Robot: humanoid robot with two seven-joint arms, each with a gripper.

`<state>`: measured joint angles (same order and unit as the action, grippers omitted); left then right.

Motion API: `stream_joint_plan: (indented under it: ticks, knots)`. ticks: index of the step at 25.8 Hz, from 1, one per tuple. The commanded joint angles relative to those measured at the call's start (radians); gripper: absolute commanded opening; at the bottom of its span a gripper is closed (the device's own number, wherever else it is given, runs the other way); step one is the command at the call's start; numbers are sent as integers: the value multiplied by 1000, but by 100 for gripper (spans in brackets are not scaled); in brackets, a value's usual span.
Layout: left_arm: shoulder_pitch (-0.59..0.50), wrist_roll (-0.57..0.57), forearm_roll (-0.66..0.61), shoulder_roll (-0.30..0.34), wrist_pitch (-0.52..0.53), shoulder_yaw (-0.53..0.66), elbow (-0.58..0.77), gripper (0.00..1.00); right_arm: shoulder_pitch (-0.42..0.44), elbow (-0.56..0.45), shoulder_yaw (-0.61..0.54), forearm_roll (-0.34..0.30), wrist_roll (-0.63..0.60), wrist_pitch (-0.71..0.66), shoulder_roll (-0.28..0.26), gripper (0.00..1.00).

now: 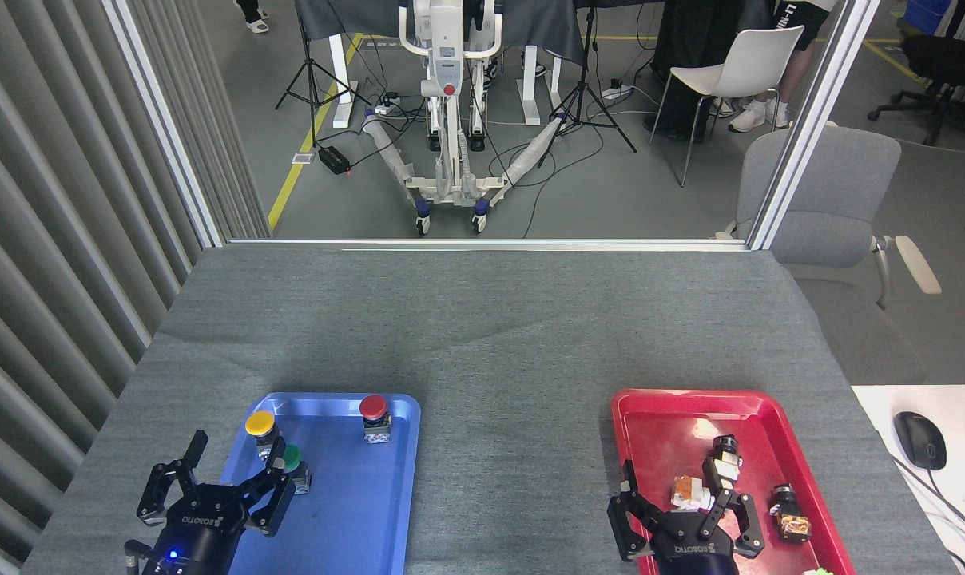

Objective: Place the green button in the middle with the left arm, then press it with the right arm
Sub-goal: 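Close the left gripper around the green button, then carry the green button off the tray toward the table middle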

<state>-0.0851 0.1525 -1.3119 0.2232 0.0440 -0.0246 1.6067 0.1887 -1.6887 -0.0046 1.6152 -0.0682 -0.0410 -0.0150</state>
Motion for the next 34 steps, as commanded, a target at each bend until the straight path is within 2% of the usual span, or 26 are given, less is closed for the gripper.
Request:
stream_joint_plan:
  ticks: [1, 5, 7, 13, 21, 27, 29, 34]
  knots:
    - [-24, -8, 5, 5, -23, -38, -13, 99, 0, 0, 0, 0, 1, 0, 0, 100]
    - [-39, -8, 5, -4, -147, -110, -39, 99, 0, 0, 0, 0, 1, 0, 0, 100]
    - [-38, -10, 3, -25, -170, -132, -86, 99, 0, 0, 0, 0, 1, 1, 1, 100]
    - [-22, -8, 2, -58, -170, -150, -175, 99, 0, 0, 0, 0, 1, 0, 1, 100]
    - [71, 5, -10, -107, -173, -167, -312, 97, 0, 0, 0, 0, 1, 0, 1, 100]
    - [126, 13, -12, -107, -174, -161, -376, 91, 0, 0, 0, -1, 1, 0, 1, 100]
    - [142, 24, -12, -107, -174, -159, -407, 86, 0, 0, 0, -1, 1, 0, 0, 100]
    - [166, 24, -12, -108, -174, -158, -433, 83, 0, 0, 0, -1, 1, 0, 1, 100]
